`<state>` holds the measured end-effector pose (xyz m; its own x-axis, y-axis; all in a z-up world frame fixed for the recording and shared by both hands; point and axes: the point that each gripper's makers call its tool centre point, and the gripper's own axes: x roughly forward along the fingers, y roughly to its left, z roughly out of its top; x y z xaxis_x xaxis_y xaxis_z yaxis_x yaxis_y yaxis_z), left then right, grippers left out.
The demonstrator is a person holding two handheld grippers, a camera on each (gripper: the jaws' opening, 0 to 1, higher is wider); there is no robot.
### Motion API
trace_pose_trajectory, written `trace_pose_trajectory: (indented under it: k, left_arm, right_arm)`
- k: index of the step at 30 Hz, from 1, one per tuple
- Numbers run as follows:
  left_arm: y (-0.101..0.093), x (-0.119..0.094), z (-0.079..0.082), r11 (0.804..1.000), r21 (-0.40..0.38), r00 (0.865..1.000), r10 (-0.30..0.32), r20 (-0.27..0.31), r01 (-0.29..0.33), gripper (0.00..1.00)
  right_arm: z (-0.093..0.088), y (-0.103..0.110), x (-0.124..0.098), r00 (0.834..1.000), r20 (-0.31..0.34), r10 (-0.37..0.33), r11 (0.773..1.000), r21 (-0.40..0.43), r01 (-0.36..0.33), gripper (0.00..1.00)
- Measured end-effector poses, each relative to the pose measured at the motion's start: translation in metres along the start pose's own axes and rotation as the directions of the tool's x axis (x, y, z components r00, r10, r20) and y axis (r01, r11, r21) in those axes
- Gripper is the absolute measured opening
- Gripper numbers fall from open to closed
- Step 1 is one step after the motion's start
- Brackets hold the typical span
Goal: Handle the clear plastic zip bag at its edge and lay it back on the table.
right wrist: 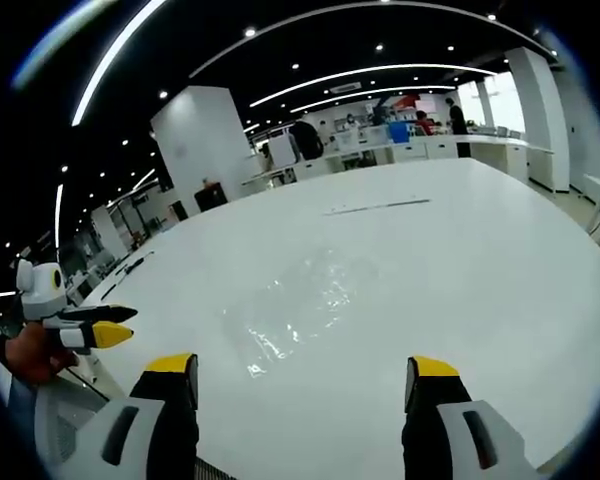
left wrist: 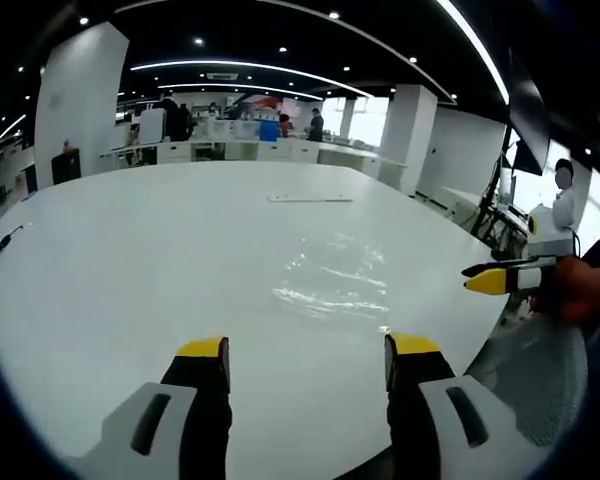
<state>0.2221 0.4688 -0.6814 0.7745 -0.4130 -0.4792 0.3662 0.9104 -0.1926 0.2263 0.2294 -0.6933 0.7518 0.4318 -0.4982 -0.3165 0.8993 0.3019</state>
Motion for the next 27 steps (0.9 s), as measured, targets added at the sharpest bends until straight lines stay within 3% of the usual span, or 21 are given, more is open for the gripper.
trace_pose_trajectory:
  k: [27]
  left_arm:
    - [0.0009, 0.0012, -0.0023, 1.0, 0.009, 1.0, -0.005, -0.007, 0.005, 0.6]
  right_arm:
    - [-0.0046, 0.0006, 0.0023, 1.0, -0.011, 0.006, 1.0, -0.003, -0.006, 0.83]
